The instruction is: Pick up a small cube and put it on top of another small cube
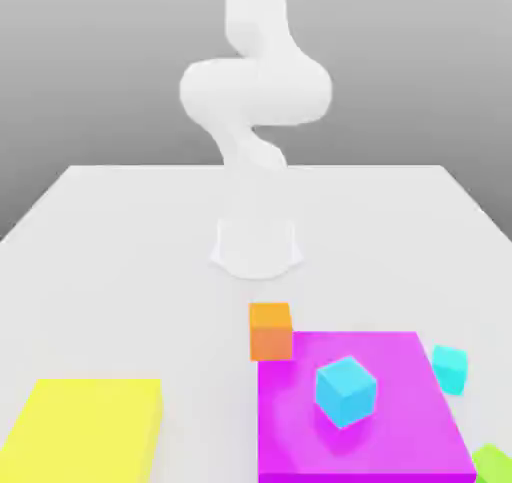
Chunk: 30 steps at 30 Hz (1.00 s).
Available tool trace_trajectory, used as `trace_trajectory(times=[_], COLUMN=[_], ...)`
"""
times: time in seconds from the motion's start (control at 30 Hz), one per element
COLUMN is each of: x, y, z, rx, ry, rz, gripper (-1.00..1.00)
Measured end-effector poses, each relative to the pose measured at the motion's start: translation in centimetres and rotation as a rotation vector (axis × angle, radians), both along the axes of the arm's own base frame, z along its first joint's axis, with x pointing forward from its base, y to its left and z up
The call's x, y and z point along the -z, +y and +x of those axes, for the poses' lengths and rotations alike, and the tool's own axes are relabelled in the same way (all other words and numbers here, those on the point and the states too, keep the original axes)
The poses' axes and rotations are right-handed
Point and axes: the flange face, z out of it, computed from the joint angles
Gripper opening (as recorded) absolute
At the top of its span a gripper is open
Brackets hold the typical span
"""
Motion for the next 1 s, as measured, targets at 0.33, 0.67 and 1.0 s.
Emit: trace_trajectory(times=[0.33, 0.67, 1.0], x=[5.7, 11.8, 18.1], y=[3.5, 7.2, 11.2], z=[4.0, 6.7, 8.2], rx=[-0.409, -0.838, -1.290], ry=[0.080, 0.133, 0.152], rz=[-0.315, -0.599, -0.858], gripper=[0.00, 0.00, 0.00])
